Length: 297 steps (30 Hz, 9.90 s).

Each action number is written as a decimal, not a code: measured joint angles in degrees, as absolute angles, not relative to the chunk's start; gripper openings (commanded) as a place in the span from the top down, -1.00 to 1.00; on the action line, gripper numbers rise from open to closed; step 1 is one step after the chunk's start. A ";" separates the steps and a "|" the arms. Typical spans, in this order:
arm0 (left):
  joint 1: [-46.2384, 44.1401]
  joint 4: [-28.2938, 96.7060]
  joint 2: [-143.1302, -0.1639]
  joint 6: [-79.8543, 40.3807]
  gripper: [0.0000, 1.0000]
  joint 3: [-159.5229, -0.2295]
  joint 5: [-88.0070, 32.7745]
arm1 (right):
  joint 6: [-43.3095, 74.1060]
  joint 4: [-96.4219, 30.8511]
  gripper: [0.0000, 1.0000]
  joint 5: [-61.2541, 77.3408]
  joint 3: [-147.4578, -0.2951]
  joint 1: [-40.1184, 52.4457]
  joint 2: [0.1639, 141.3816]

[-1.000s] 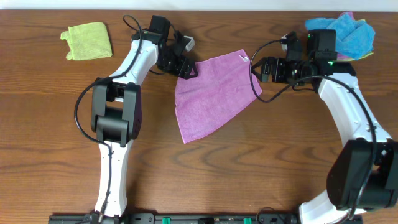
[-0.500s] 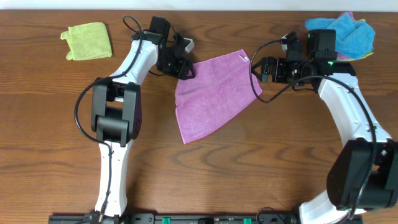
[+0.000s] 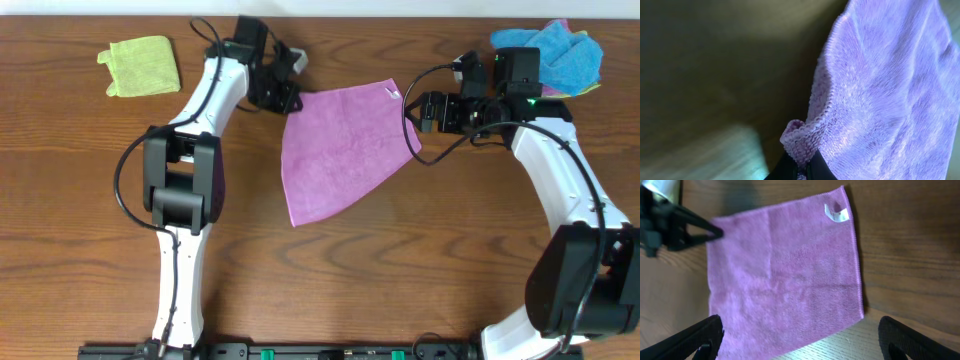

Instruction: Fold the cloth

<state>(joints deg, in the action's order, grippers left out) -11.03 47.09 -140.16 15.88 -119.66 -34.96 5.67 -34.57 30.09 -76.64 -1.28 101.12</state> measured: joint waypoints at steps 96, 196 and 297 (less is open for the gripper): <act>-8.03 47.00 -140.16 12.80 0.88 -127.63 -28.82 | 30.68 1.48 -0.91 85.21 -76.97 11.64 119.26; -5.67 46.48 -140.16 -13.10 0.88 -127.63 12.99 | 26.28 -0.38 -0.50 37.36 -81.14 20.49 118.89; -10.24 45.10 -140.38 -16.49 0.88 -122.06 -12.64 | 12.64 -55.37 0.97 0.64 -115.00 19.66 129.75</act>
